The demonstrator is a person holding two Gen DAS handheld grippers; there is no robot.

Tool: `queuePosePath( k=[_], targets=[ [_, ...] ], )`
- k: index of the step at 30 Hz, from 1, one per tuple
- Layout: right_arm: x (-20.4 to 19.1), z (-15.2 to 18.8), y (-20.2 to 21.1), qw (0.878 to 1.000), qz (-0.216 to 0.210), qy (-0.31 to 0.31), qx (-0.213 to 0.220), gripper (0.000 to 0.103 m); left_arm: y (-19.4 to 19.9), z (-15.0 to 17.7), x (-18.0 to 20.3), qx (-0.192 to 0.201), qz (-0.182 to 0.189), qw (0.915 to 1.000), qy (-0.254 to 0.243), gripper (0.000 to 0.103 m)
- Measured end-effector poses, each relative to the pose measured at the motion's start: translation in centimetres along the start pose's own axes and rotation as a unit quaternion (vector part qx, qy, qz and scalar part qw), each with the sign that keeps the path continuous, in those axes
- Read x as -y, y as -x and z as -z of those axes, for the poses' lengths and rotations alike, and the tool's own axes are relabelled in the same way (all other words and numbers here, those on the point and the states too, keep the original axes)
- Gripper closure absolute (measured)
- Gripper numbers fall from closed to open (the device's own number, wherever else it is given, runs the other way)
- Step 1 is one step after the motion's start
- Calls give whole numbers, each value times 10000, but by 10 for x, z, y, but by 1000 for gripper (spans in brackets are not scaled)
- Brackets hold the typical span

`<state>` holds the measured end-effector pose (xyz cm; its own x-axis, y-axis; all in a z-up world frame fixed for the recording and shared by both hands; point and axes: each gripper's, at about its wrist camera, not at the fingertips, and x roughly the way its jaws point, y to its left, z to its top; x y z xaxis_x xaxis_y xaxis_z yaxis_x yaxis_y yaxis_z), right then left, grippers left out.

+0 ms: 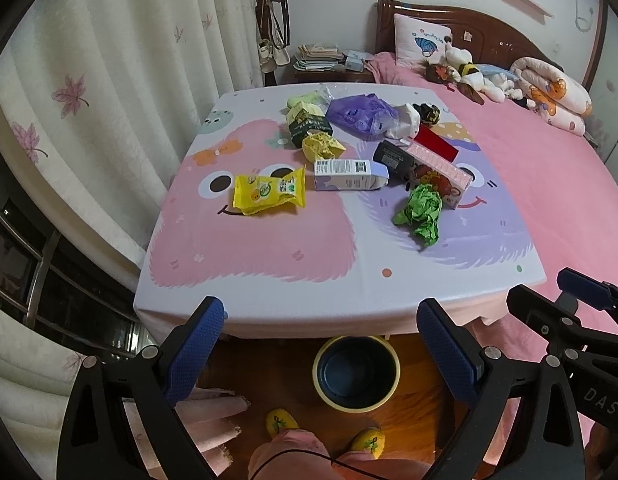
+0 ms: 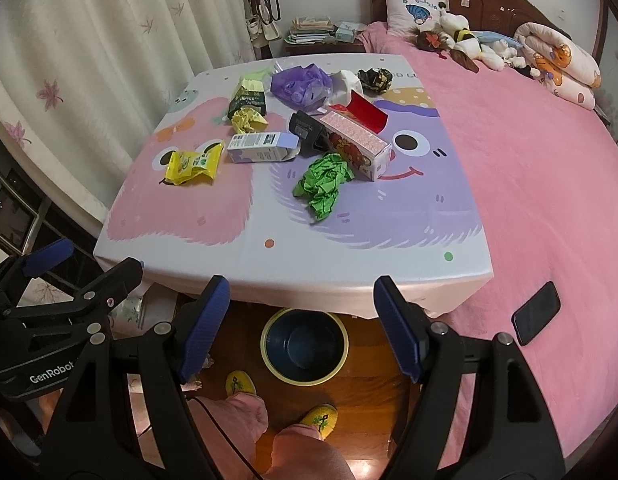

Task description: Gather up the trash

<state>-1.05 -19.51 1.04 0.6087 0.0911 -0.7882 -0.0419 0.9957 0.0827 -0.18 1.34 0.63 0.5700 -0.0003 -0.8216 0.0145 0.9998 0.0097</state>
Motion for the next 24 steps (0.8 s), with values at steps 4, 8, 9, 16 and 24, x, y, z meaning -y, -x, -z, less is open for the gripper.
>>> queuePosePath(
  k=[4,8,9,16,24],
  targets=[
    [-12,-10,3,10000,-62,-22,72,31,5,-12,-6,93,7,10000,8,4],
    [-18,-19,0,9998,-93,-89,163,31,5,-30,-11,141,-31,9999,-77,4],
    [-17,-21,1,9997,-94,-127,183,31,4,-34,-13,151,-31,9998,-85,4],
    [-19,-48,-10,9984,-1,-480,299,31,-32,-81,-31,22,94,9994,-340,4],
    [-4,-88,-41,9908,151,-1333,182,31,-116,-147,-61,-427,277,9907,-1262,4]
  ],
)
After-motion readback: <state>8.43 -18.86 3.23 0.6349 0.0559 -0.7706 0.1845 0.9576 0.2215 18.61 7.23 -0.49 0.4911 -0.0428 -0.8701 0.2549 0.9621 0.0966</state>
